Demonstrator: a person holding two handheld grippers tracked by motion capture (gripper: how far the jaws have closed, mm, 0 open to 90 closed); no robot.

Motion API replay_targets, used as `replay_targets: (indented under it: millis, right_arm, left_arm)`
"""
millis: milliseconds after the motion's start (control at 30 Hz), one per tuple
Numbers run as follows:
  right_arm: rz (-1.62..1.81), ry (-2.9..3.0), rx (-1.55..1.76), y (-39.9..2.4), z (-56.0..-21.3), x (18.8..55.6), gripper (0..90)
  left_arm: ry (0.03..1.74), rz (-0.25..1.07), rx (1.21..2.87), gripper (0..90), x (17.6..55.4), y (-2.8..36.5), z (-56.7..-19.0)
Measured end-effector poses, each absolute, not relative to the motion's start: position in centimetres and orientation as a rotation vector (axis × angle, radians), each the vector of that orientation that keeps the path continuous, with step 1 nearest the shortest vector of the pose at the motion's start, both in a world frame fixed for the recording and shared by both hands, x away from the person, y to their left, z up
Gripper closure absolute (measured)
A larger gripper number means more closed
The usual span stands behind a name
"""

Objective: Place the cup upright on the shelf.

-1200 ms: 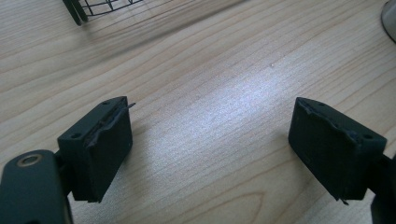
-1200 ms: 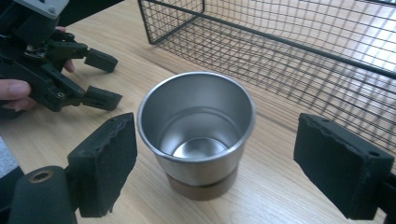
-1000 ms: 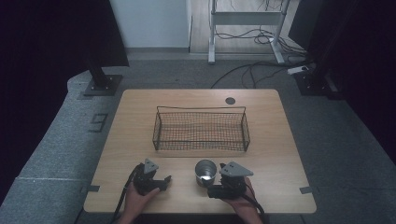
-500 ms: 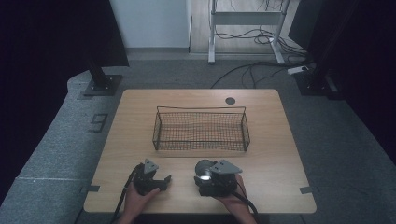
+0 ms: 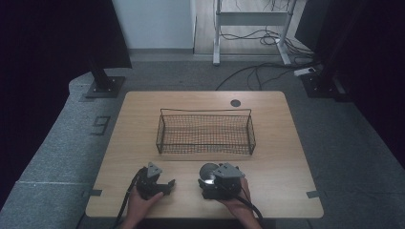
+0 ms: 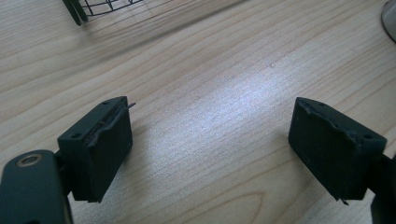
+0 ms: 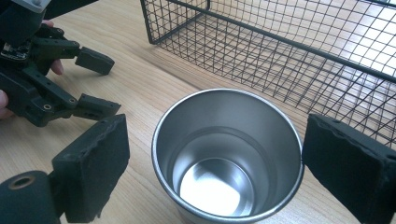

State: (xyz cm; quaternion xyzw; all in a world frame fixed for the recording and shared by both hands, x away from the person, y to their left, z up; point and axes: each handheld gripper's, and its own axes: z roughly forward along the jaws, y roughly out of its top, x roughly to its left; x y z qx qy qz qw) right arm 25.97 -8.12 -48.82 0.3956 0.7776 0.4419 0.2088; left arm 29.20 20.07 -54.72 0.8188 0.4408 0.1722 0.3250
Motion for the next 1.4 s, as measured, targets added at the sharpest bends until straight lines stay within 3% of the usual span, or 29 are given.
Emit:
replay_targets:
  millis: [567,800,1400]
  right_arm:
    - [1.181,2.208,1.142,-7.4,-50.9,27.7,1.4]
    - [1.181,2.209,1.133,-7.3,-51.0,27.9,12.3]
    - [1.195,2.178,1.129,-7.6,-50.8,27.9,13.2]
  left_arm:
    - [1.156,0.452,2.146,13.5,29.2,20.1,-54.7]
    - [1.156,0.452,2.146,13.5,29.2,20.1,-54.7]
    - [1.156,0.452,2.145,13.5,29.2,20.1,-54.7]
